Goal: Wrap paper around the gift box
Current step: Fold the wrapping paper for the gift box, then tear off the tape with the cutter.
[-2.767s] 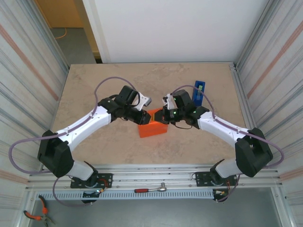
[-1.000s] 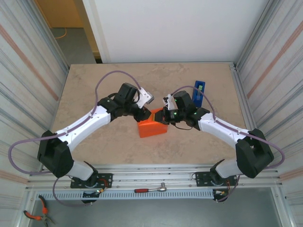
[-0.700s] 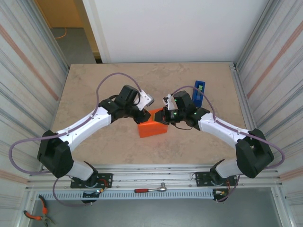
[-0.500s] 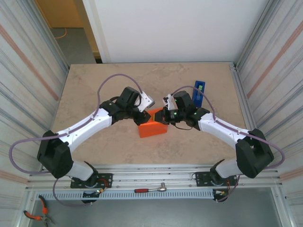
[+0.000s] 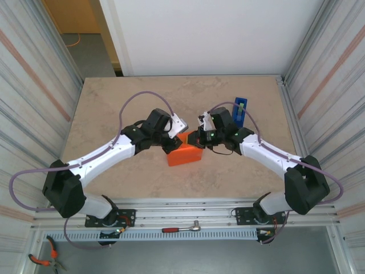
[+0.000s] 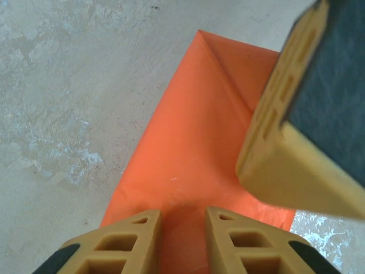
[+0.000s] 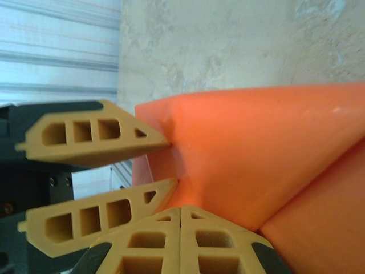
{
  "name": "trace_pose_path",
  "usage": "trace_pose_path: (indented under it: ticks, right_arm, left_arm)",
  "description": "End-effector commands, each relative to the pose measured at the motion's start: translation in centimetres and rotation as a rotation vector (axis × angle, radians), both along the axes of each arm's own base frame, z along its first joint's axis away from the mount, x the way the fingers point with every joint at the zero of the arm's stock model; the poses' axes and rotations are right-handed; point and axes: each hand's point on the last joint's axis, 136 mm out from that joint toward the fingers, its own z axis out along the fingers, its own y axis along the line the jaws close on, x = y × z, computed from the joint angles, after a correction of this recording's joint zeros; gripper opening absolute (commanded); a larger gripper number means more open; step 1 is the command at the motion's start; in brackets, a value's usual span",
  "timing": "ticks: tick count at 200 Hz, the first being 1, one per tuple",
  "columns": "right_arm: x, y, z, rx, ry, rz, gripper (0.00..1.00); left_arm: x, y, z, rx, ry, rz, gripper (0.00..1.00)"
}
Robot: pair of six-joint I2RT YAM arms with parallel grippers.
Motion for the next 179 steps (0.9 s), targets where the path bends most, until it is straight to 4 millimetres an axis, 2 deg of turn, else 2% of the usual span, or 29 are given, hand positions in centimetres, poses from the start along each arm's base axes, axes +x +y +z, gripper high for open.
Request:
trace_pose_path:
  ticks: [1,20,35,61,80,101,115,145,179]
  right_arm:
    - [2.1,-1.0,3.4,0.052,-0.037,-0.061,0.00]
    - [3.5,-2.5,6.2,0.088,-0.085,-0.108,0.00]
    - [4.8,-4.4,7.4,0.096,-0.106,-0.163,0.00]
    - [7.0,-9.0,7.5,0.085,-0.095,-0.297,0.11]
    - [8.6,-13.3,6.3,0.062,-0.069,-0.416,0.25]
    - [10.1,-18.0,4.3,0.040,-0.017,-0.536,0.49]
    - [11.2,-20.6,2.7,0.027,0.024,-0.589,0.56]
    - [13.1,-25.0,-1.1,-0.020,0.105,-0.668,0.60]
    - [15.3,-27.1,-3.9,-0.027,0.133,-0.688,0.58]
  left_arm:
    - [-1.7,0.8,-1.8,0.066,0.035,-0.035,0.27]
    - [-1.7,0.8,-1.9,0.077,0.032,-0.037,0.27]
    - [-1.8,0.7,-2.0,0.086,0.028,-0.042,0.27]
    - [-2.0,0.6,-2.4,0.099,0.030,-0.047,0.27]
    - [-2.0,0.6,-2.4,0.101,0.029,-0.047,0.27]
    - [-1.9,0.6,-2.4,0.103,0.028,-0.049,0.27]
    - [-2.0,0.6,-2.4,0.103,0.029,-0.050,0.27]
    - [-2.0,0.6,-2.7,0.107,0.031,-0.050,0.26]
    - [-2.1,0.7,-3.0,0.115,0.034,-0.050,0.26]
